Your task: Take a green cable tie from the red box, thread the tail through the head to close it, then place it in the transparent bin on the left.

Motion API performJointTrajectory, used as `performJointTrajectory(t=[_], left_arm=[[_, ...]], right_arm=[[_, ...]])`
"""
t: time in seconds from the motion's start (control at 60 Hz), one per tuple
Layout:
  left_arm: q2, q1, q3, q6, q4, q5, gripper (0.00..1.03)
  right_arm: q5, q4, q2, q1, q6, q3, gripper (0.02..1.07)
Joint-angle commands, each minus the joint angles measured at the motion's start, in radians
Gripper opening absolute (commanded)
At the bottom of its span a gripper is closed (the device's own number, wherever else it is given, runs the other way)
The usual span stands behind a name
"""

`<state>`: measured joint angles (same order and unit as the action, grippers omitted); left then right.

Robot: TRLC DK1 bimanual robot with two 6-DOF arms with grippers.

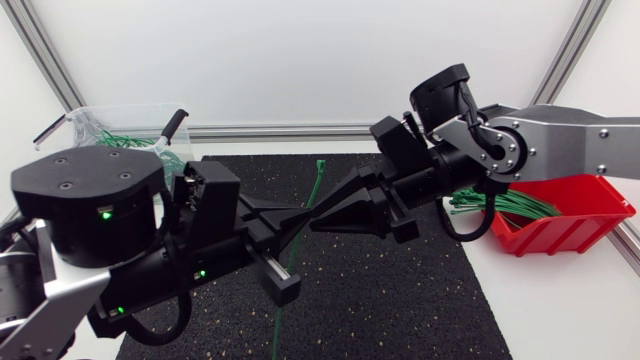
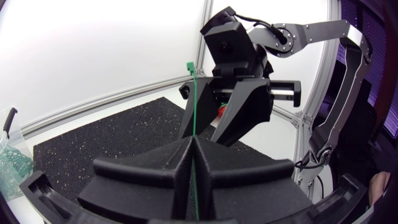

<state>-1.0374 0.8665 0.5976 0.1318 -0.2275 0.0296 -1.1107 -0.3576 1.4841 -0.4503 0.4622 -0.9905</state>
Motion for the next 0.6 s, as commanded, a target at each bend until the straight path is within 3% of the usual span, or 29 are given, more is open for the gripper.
performJointTrajectory(t=[0.0,0.3,0.433,0.583], left_arm=[[0.022,-0.006,0.034,0.023,-0.001,0.013,0.04],[0.028,0.0,0.041,0.037,0.005,0.015,0.04],[0.028,0.003,0.041,0.038,0.007,0.015,0.04],[0.028,0.002,0.041,0.04,0.005,0.015,0.04]], right_arm=[[0.0,0.012,0.018,-0.019,0.033,0.03,0.46],[0.002,0.019,0.027,-0.064,0.044,0.033,0.45],[0.0,0.034,0.025,-0.065,0.039,0.036,0.38],[0.0,0.052,0.021,-0.067,0.038,0.043,0.19]])
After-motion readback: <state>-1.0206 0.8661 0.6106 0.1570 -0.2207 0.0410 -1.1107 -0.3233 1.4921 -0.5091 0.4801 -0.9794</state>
